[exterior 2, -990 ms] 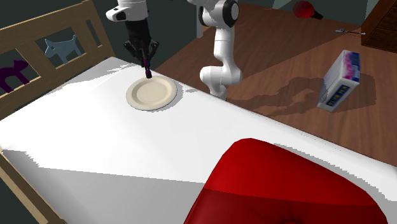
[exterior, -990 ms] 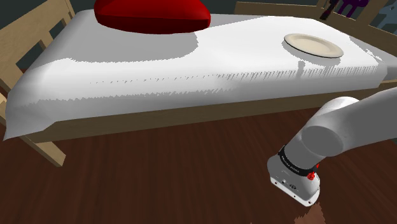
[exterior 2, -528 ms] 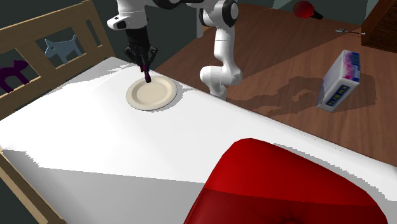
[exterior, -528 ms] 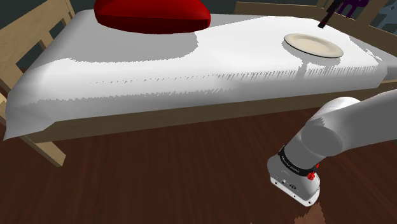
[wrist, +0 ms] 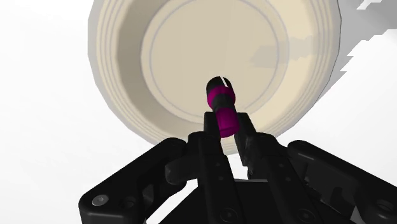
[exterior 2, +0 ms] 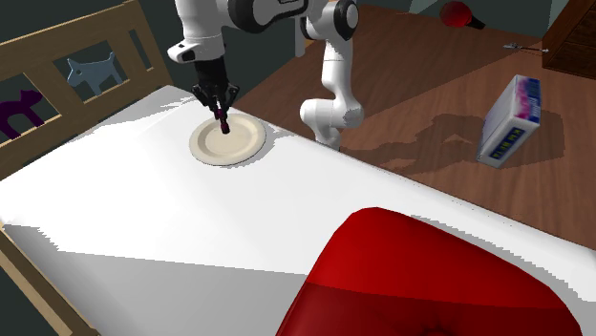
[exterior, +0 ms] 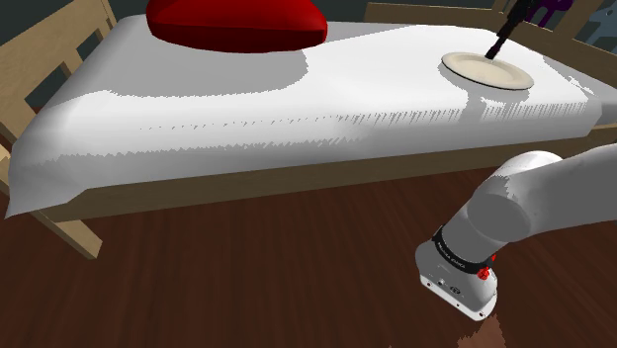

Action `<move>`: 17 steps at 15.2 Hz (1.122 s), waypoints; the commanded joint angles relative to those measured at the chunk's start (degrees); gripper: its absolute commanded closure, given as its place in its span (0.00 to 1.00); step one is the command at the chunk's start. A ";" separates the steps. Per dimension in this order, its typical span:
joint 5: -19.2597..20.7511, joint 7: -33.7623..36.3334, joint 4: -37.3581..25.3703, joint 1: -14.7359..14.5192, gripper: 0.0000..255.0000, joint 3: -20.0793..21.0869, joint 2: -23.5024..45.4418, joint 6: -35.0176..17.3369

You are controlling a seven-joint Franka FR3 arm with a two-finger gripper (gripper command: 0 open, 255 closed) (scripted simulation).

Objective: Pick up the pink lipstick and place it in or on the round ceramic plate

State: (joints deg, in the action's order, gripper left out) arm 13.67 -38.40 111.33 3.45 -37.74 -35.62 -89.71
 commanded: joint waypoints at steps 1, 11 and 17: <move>0.42 0.11 2.25 0.36 1.00 -0.11 -0.74 -1.58; 0.91 0.22 4.95 0.74 1.00 -0.36 -1.50 -3.57; 0.91 0.22 4.94 0.74 0.00 -0.36 -1.49 -3.57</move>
State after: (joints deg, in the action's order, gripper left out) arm 14.58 -38.19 116.27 4.19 -38.11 -37.11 -93.28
